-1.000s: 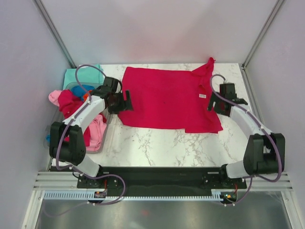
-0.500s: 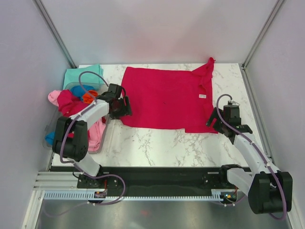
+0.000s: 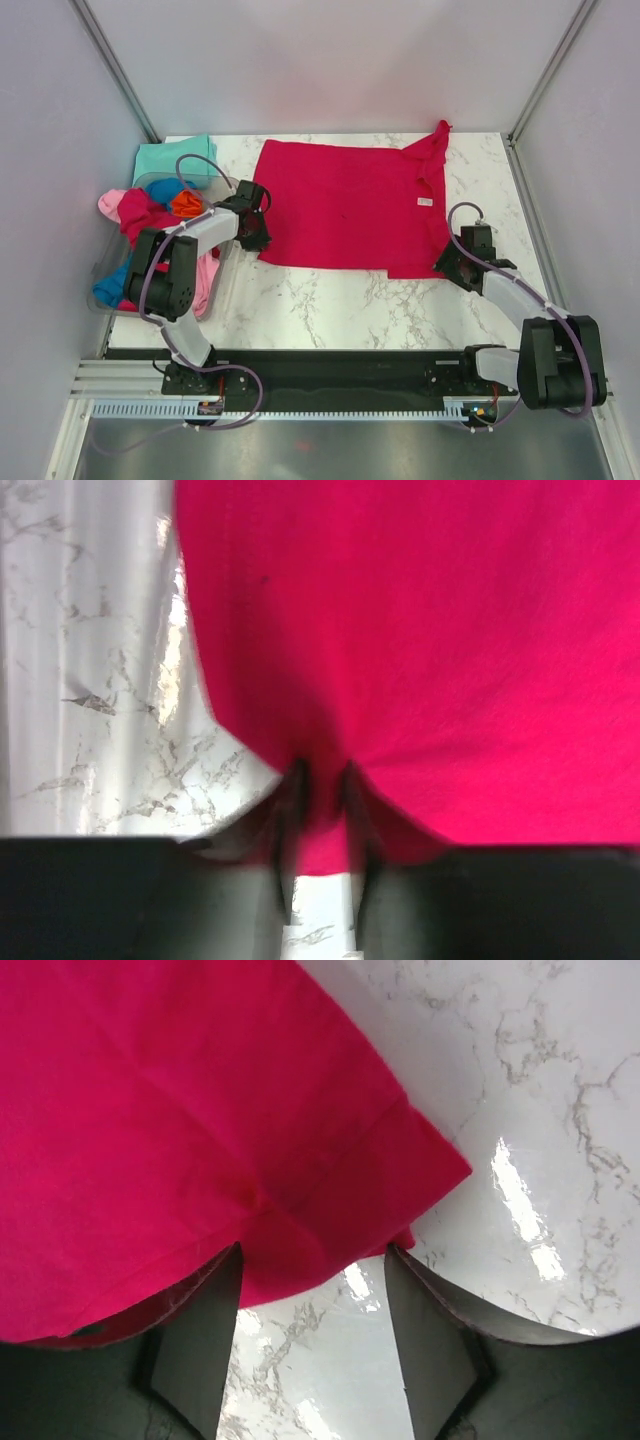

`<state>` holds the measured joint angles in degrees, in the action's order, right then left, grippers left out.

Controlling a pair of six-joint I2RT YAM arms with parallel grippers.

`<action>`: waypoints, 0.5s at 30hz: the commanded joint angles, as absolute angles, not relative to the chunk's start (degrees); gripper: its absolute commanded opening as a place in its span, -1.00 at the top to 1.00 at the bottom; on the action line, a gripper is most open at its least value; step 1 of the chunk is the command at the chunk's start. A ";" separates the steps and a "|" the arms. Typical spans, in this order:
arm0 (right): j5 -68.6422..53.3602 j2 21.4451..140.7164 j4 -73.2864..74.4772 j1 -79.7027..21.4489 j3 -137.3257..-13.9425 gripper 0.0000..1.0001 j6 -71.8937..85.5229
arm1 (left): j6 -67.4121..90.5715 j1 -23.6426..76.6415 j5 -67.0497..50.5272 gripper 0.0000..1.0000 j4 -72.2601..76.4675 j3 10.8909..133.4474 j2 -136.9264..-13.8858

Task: Fold and stack the t-shirts
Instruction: Flatten the tshirt out

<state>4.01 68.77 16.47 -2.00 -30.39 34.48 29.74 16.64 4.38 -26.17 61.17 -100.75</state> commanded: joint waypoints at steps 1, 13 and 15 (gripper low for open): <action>5.62 70.57 11.16 -1.67 -29.27 -0.31 36.56 | 30.76 16.35 6.51 0.75 -23.82 61.34 -102.92; 5.19 67.40 9.49 -0.26 -28.73 0.67 35.25 | 29.36 16.35 3.52 0.96 -25.66 63.01 -93.96; 4.22 68.64 9.75 -0.26 -29.00 1.00 35.07 | 28.83 16.35 3.17 0.96 -26.89 64.24 -92.38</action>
<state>5.19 66.98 10.72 -0.49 -27.27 35.44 30.02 16.25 3.92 -25.74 61.54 -96.57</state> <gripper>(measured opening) 0.054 0.037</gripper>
